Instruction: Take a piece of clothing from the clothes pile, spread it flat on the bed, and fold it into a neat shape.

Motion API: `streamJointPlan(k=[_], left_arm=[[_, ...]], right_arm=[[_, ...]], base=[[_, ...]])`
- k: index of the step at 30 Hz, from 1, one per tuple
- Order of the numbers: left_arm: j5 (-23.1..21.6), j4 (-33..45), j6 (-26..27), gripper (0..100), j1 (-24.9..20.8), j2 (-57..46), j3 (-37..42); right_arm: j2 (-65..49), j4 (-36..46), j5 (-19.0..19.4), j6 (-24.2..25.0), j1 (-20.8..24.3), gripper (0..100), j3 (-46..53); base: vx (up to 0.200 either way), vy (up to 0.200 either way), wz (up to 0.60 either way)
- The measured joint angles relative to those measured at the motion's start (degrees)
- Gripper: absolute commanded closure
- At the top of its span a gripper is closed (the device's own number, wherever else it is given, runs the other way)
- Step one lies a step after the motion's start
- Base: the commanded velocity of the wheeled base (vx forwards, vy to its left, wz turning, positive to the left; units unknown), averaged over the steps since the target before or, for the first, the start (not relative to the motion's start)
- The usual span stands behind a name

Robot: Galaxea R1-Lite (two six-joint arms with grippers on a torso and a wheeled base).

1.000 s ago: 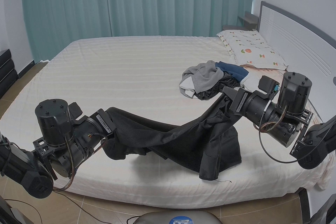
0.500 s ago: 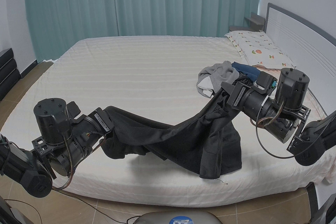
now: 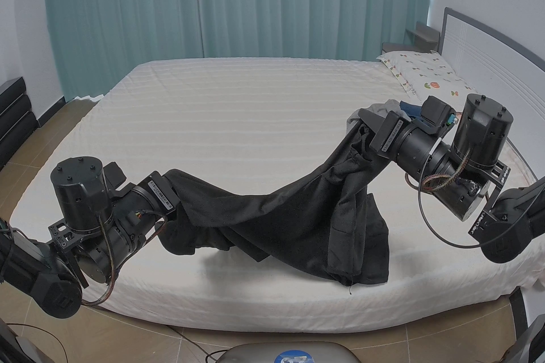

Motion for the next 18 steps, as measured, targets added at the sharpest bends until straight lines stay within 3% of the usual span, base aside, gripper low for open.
streamJointPlan(k=[8,18], left_arm=[[-0.02,0.0,0.0,100,0.0,0.06,0.15],[-0.63,-0.04,-0.15,100,-0.22,0.22,0.45]], right_arm=[[-0.46,-0.05,0.28,0.1,-0.02,100,0.4],[-1.33,0.0,0.33,0.65,-0.5,100,3.57]], base=[[0.0,0.2,0.0],[0.0,0.0,0.0]])
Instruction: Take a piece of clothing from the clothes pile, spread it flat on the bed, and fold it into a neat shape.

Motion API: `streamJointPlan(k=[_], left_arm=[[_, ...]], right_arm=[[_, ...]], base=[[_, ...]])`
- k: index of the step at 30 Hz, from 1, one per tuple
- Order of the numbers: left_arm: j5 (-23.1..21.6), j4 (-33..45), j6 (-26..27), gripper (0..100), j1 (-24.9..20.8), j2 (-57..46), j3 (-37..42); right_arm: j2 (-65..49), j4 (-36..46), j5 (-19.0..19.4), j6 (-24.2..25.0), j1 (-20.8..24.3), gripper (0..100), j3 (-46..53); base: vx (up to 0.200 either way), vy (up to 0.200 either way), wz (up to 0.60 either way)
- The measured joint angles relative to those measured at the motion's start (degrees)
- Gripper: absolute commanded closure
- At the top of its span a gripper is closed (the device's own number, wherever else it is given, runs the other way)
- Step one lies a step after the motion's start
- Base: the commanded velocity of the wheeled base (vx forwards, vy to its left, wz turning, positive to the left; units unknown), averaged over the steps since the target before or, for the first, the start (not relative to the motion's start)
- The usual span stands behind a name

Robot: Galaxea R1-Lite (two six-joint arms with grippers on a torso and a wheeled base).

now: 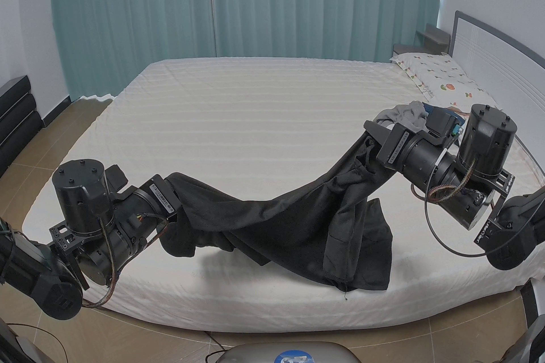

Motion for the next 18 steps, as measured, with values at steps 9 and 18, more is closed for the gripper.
streamJointPlan(k=[9,18], left_arm=[[-0.16,0.0,-0.24,100,-0.59,0.0,0.27],[-0.07,2.26,-0.1,100,-3.01,-1.02,1.38]], right_arm=[[-2.1,0.0,0.17,1.89,0.0,100,3.23],[-8.55,0.52,1.93,2.33,0.41,100,8.87]], base=[[-0.089,0.0,0.0],[-0.2,0.0,0.0]])
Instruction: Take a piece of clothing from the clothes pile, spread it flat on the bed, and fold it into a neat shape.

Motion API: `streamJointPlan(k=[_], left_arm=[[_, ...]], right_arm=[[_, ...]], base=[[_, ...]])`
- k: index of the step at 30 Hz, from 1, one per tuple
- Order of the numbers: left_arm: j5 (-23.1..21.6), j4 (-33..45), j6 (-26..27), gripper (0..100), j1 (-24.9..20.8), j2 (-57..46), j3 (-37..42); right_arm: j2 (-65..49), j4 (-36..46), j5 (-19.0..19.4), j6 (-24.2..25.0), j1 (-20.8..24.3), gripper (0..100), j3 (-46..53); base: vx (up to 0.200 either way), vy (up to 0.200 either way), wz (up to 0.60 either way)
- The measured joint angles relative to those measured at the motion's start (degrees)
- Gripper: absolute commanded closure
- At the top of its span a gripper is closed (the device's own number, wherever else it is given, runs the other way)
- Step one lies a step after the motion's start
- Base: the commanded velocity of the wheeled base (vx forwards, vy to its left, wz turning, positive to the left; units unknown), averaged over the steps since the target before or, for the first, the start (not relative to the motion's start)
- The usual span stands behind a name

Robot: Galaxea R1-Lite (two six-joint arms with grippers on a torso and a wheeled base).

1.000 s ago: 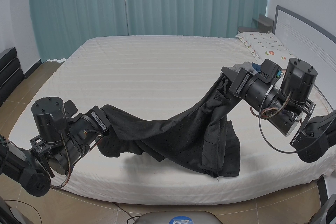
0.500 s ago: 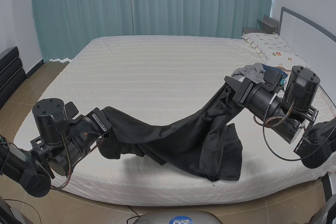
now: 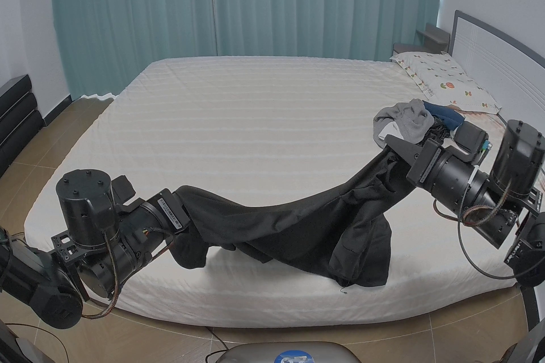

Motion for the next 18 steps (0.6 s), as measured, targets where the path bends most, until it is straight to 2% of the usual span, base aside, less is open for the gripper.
streamJointPlan(k=[5,13,18], left_arm=[[0.02,4.67,0.05,100,-1.45,-2.36,-0.04],[0.07,9.87,0.1,100,-3.22,-9.09,-1.33],[0.07,12.48,0.13,100,-3.08,-13.03,-3.97]], right_arm=[[-6.03,1.19,-0.04,-0.16,1.99,100,2.16],[-20.83,10.9,-0.41,-1.56,6.29,100,1.28],[-28.36,18.01,-0.24,-2.18,6.03,100,-6.28]], base=[[-0.2,0.0,0.0],[0.0,0.0,0.0],[0.0,0.0,0.0]])
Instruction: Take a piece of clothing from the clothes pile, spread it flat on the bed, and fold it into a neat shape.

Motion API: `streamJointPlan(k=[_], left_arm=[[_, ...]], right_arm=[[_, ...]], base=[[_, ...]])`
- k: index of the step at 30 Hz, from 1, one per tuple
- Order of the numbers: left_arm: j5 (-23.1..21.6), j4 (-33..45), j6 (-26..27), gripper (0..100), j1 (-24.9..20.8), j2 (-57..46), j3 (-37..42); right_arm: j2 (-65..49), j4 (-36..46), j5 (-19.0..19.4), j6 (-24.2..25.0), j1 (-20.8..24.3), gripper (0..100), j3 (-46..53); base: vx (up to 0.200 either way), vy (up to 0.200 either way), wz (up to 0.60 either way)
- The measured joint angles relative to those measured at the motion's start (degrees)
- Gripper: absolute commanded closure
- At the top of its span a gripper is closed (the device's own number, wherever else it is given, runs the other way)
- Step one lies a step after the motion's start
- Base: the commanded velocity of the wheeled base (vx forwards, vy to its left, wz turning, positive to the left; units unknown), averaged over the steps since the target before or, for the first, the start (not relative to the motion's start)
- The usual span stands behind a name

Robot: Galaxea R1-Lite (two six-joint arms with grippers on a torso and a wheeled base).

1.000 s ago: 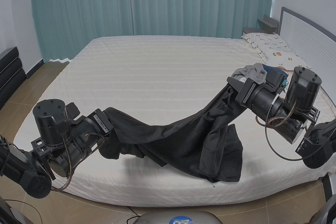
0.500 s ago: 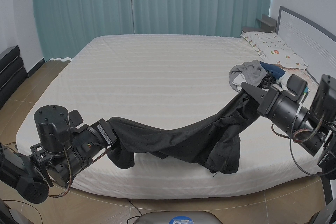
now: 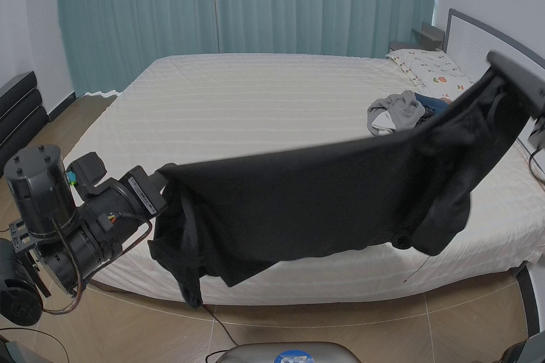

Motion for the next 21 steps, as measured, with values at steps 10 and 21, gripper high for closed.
streamJointPlan(k=[10,21], left_arm=[[0.0,9.48,-0.26,100,3.06,0.11,-11.5],[-0.11,15.63,-1.02,100,4.99,7.44,-19.98]], right_arm=[[0.52,10.62,2.46,0.43,-10.28,100,-16.68],[18.41,4.13,4.01,-0.61,-19.1,100,-28.06]], base=[[0.0,0.0,0.0],[0.127,0.0,0.0]])
